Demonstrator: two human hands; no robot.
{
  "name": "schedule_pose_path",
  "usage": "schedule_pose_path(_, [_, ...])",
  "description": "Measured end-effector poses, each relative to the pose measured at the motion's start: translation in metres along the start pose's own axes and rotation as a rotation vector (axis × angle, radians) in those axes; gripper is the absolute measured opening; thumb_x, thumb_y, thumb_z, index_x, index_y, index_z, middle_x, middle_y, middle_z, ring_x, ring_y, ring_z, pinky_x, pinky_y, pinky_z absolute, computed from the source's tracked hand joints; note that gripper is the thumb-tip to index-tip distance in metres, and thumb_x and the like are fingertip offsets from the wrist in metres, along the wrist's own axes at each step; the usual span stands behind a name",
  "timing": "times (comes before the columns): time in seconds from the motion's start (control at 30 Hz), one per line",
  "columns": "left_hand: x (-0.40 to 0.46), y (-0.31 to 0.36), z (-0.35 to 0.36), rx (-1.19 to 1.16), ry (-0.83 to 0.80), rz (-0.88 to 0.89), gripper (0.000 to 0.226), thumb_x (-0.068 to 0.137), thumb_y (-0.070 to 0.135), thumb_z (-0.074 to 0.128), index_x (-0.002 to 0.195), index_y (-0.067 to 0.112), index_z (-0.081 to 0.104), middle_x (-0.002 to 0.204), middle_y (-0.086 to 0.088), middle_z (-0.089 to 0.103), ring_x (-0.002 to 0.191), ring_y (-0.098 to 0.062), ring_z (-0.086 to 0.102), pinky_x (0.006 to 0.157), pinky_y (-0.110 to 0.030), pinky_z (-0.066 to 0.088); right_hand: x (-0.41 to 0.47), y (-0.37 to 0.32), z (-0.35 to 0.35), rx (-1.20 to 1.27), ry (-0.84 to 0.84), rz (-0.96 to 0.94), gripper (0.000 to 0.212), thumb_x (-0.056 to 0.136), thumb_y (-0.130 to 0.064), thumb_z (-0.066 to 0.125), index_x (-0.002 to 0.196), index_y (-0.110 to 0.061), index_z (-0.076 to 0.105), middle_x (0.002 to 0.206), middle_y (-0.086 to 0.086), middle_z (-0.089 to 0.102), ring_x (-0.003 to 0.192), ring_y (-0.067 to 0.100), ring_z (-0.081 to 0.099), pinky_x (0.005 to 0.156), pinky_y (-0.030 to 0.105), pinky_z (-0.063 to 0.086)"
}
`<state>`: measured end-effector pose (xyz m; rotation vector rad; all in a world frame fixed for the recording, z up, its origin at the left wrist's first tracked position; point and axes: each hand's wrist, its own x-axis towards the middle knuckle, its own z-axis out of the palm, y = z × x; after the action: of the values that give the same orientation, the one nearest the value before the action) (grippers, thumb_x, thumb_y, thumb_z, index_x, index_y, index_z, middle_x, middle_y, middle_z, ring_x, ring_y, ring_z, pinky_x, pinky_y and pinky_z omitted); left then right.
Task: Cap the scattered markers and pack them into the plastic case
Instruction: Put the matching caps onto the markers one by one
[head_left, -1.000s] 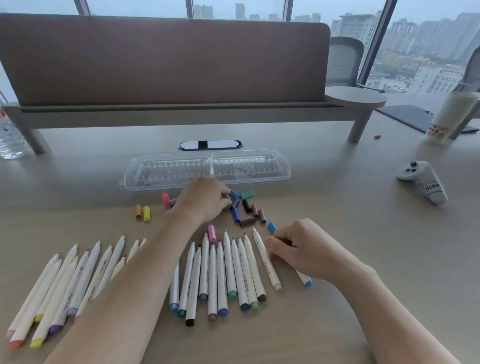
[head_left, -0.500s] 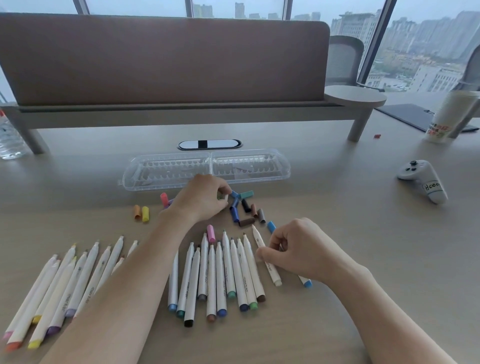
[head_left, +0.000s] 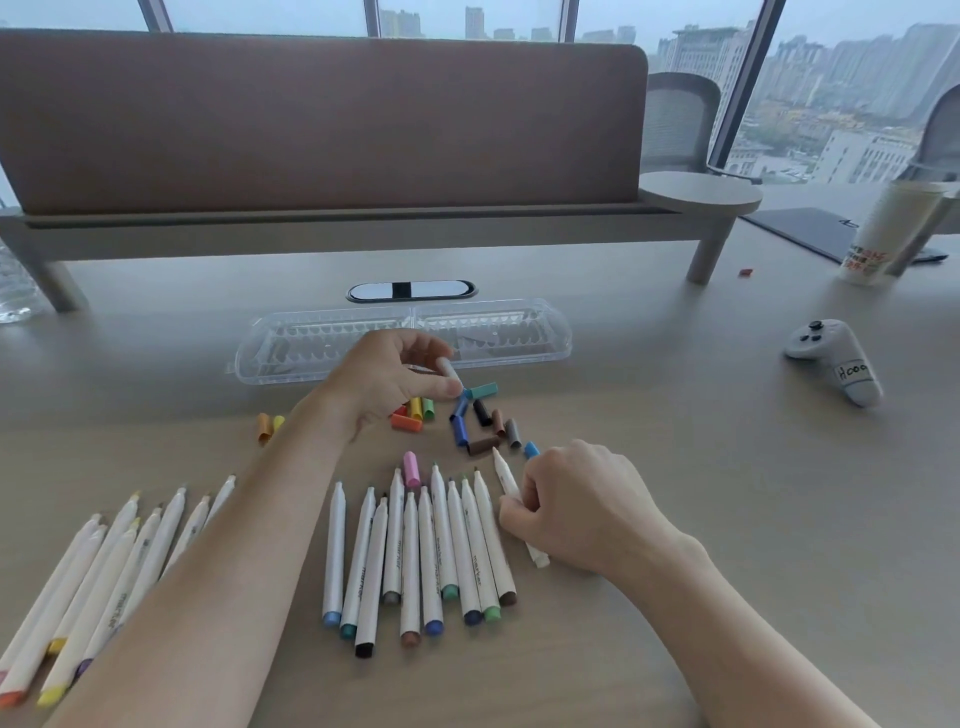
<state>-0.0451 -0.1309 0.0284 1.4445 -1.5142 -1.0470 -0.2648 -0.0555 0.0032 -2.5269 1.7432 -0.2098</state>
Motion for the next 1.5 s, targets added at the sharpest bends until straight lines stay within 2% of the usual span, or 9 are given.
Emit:
schedule_pose_path(0.13, [0.0, 0.001, 0.0, -0.13, -0.027, -0.056, 0.026, 0.079, 0.001, 0.079, 0.102, 0.009, 0.068, 0.095, -0.008, 0.074, 0.096, -0.019, 0.071, 0.084, -0.027, 0.058, -0.002, -0.001, 0.001, -0.006, 0.003, -0.025, 0.036, 0.08, -0.038, 0.047, 0.055, -0.012, 0.04, 0.052, 0.001, 0.035, 0.048, 0.02, 0.034, 0.046, 0.029, 0.031])
schedule_pose_path(0.23, [0.0, 0.002, 0.001, -0.222, -0.069, -0.104, 0.018, 0.086, -0.002, 0.071, 0.1, 0.008, 0.067, 0.084, 0.0, 0.076, 0.086, -0.013, 0.071, 0.078, -0.024, 0.058, -0.003, 0.0, -0.001, 0.108, 0.085, 0.011, 0.035, 0.082, -0.036, 0.048, 0.061, -0.007, 0.049, 0.052, 0.003, 0.044, 0.049, 0.021, 0.037, 0.047, 0.031, 0.036])
schedule_pose_path(0.4, [0.0, 0.005, 0.002, -0.328, -0.114, -0.187, 0.01, 0.093, 0.0, 0.063, 0.103, 0.002, 0.065, 0.102, -0.017, 0.076, 0.091, -0.021, 0.073, 0.074, -0.024, 0.059, -0.003, 0.007, -0.003, 0.381, 0.205, 0.02, 0.033, 0.082, -0.027, 0.051, 0.055, -0.016, 0.038, 0.045, -0.004, 0.036, 0.046, 0.014, 0.032, 0.046, 0.027, 0.032])
schedule_pose_path(0.63, [-0.002, 0.013, 0.004, -0.51, -0.159, -0.204, 0.014, 0.098, 0.001, 0.056, 0.109, 0.001, 0.065, 0.091, -0.013, 0.075, 0.084, -0.023, 0.074, 0.067, -0.023, 0.06, -0.003, 0.009, 0.0, 0.613, 0.245, 0.022, 0.03, 0.085, -0.026, 0.049, 0.06, -0.012, 0.043, 0.048, -0.008, 0.04, 0.043, 0.007, 0.033, 0.043, 0.024, 0.032])
schedule_pose_path(0.73, [-0.003, 0.014, 0.004, -0.54, -0.163, -0.211, 0.014, 0.098, 0.0, 0.056, 0.109, 0.001, 0.065, 0.094, -0.015, 0.074, 0.083, -0.022, 0.074, 0.065, -0.022, 0.06, -0.004, 0.009, 0.0, 0.639, 0.233, 0.03, 0.028, 0.087, -0.026, 0.051, 0.064, -0.01, 0.049, 0.05, -0.006, 0.043, 0.044, 0.01, 0.037, 0.042, 0.031, 0.036])
schedule_pose_path(0.87, [-0.001, 0.012, 0.005, -0.545, -0.158, -0.203, 0.014, 0.097, 0.001, 0.057, 0.108, 0.003, 0.067, 0.088, -0.011, 0.074, 0.086, -0.023, 0.075, 0.066, -0.022, 0.06, -0.003, 0.009, 0.001, 0.625, 0.236, 0.029, 0.028, 0.088, -0.028, 0.05, 0.067, -0.01, 0.05, 0.051, -0.007, 0.042, 0.045, 0.011, 0.035, 0.043, 0.034, 0.038])
schedule_pose_path(1.13, [0.0, 0.009, 0.007, -0.373, -0.097, -0.149, 0.016, 0.093, 0.0, 0.064, 0.107, 0.005, 0.068, 0.101, -0.01, 0.076, 0.078, -0.009, 0.071, 0.059, -0.017, 0.047, -0.003, 0.009, 0.002, 0.619, 0.211, 0.042, 0.028, 0.088, -0.031, 0.048, 0.068, -0.012, 0.052, 0.051, -0.007, 0.043, 0.045, 0.009, 0.032, 0.044, 0.03, 0.034])
schedule_pose_path(1.37, [-0.002, 0.01, 0.01, -0.224, -0.134, -0.069, 0.012, 0.09, 0.01, 0.067, 0.098, 0.009, 0.076, 0.084, 0.003, 0.076, 0.073, -0.007, 0.06, 0.064, -0.018, 0.048, -0.002, 0.01, 0.005, 0.573, 0.196, 0.027, 0.028, 0.091, -0.035, 0.051, 0.07, -0.017, 0.054, 0.051, -0.006, 0.046, 0.045, 0.01, 0.035, 0.046, 0.029, 0.035])
schedule_pose_path(1.5, [-0.003, 0.01, 0.012, -0.17, -0.173, -0.024, 0.014, 0.089, 0.014, 0.068, 0.099, 0.013, 0.078, 0.096, -0.002, 0.078, 0.08, -0.007, 0.064, 0.069, -0.02, 0.049, -0.002, 0.009, 0.005, 0.541, 0.206, 0.022, 0.028, 0.092, -0.034, 0.051, 0.07, -0.016, 0.052, 0.051, -0.005, 0.045, 0.046, 0.012, 0.036, 0.047, 0.031, 0.035])
